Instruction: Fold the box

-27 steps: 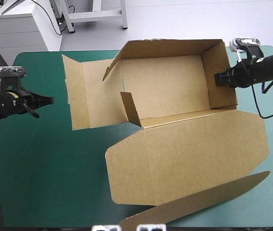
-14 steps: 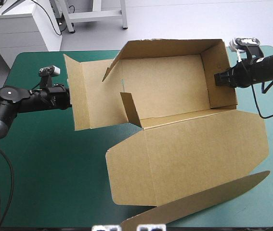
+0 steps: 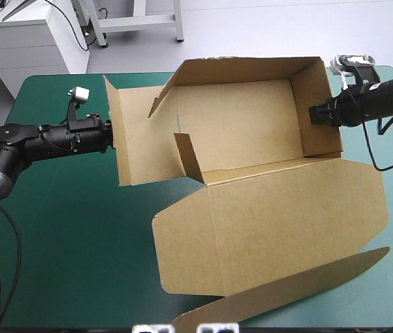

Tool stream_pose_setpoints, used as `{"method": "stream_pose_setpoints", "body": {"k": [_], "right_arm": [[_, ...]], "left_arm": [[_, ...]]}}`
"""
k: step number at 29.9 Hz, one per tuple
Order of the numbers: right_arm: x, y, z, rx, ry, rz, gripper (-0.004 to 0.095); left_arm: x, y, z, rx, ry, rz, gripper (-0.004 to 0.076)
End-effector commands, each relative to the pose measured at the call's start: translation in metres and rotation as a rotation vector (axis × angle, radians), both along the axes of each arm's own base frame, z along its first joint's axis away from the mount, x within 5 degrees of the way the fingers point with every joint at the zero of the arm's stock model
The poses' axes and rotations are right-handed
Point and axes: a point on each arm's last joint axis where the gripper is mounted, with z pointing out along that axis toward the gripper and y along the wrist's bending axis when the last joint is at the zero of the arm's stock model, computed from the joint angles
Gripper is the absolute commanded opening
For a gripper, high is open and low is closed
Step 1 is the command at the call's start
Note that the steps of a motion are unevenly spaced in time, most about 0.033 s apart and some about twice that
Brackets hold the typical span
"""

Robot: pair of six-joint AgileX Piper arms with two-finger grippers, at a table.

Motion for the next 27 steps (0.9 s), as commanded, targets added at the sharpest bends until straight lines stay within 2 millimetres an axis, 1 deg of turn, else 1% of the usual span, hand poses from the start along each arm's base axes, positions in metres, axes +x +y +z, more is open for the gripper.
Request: {"method": "stream_pose_setpoints", "body": {"k": [1,3,6,10,15,17,19,21,23,25,26,27], "right_arm": [[-0.012,0.005,0.028,0.059,-0.097,-0.021,-0.0012],[-0.011,0.004,0.029,0.061,-0.105,-0.039,-0.0012],[-0.008,0.009,0.027,0.006,-0.107,-0.08,-0.0012],[-0.004,0.031,0.025,-0.074,-0.133,-0.089,-0.0012],[-0.001,0.054,0.031,-0.029,-0.202,-0.084,-0.0012],[-0.001,0.059,0.031,-0.026,-0.205,-0.077,-0.0012],[-0.001,0.062,0.03,-0.035,-0.203,-0.082,-0.0012],[-0.001,0.064,0.03,-0.057,-0.205,-0.098,-0.0012],[-0.001,0.067,0.03,-0.063,-0.207,-0.1,-0.0012],[-0.001,0.072,0.03,-0.058,-0.213,-0.096,-0.0012],[-0.001,0.075,0.03,-0.06,-0.218,-0.096,-0.0012],[-0.001,0.076,0.031,-0.056,-0.222,-0.101,-0.0012]], "left_arm": [[-0.015,-0.006,0.028,-0.106,-0.071,-0.082,-0.0009],[-0.015,-0.006,0.028,-0.115,-0.065,-0.08,-0.0009],[-0.015,-0.009,0.029,-0.125,-0.066,-0.087,-0.0009],[-0.017,-0.018,0.03,-0.123,-0.066,-0.119,-0.0009],[-0.019,-0.024,0.035,-0.111,-0.086,-0.146,-0.0006],[-0.018,-0.024,0.038,-0.114,-0.097,-0.146,0.002],[-0.018,-0.024,0.042,-0.112,-0.109,-0.147,0.0091],[-0.018,-0.025,0.043,-0.129,-0.111,-0.146,0.02],[-0.018,-0.026,0.044,-0.139,-0.112,-0.146,0.0332],[-0.018,-0.026,0.045,-0.152,-0.116,-0.144,0.0501],[-0.018,-0.026,0.046,-0.157,-0.114,-0.143,0.0573],[-0.018,-0.026,0.046,-0.157,-0.113,-0.142,0.0618]]}}
